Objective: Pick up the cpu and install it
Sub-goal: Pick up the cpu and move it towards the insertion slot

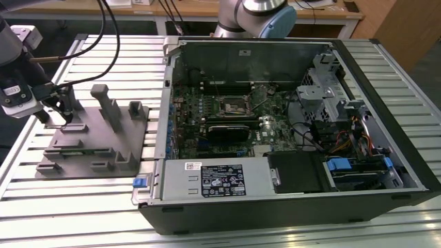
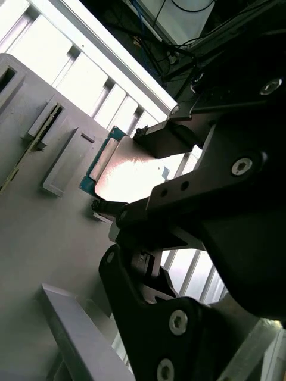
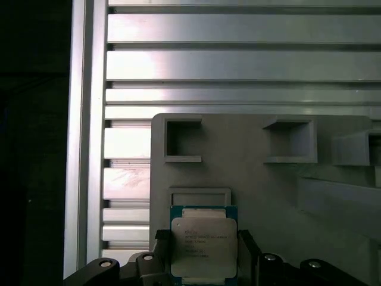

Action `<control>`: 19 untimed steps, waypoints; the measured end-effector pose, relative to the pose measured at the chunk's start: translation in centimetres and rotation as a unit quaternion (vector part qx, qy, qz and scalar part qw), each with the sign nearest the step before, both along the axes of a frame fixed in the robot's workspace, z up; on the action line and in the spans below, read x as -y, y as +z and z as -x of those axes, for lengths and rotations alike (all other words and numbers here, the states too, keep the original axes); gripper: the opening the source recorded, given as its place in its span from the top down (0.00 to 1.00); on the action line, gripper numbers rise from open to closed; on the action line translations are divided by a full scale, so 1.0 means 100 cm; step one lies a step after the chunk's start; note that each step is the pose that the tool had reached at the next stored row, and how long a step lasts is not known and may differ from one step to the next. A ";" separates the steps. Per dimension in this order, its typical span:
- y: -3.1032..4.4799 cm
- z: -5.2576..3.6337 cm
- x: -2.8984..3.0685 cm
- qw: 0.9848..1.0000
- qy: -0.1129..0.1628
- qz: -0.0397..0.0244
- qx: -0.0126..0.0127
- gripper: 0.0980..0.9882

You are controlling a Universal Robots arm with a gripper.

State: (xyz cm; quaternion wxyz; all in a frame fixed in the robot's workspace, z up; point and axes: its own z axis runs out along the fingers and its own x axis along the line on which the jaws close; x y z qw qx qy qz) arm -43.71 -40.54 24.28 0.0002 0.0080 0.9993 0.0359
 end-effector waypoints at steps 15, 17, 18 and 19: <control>0.0117 0.0000 0.0000 1.000 0.000 0.000 0.000 0.51; 0.0130 0.0000 0.0000 1.000 0.000 0.000 0.000 0.51; 0.0138 0.0000 0.0000 1.000 0.000 0.000 0.000 0.51; 0.0148 0.0000 0.0000 1.000 0.000 0.000 0.000 0.51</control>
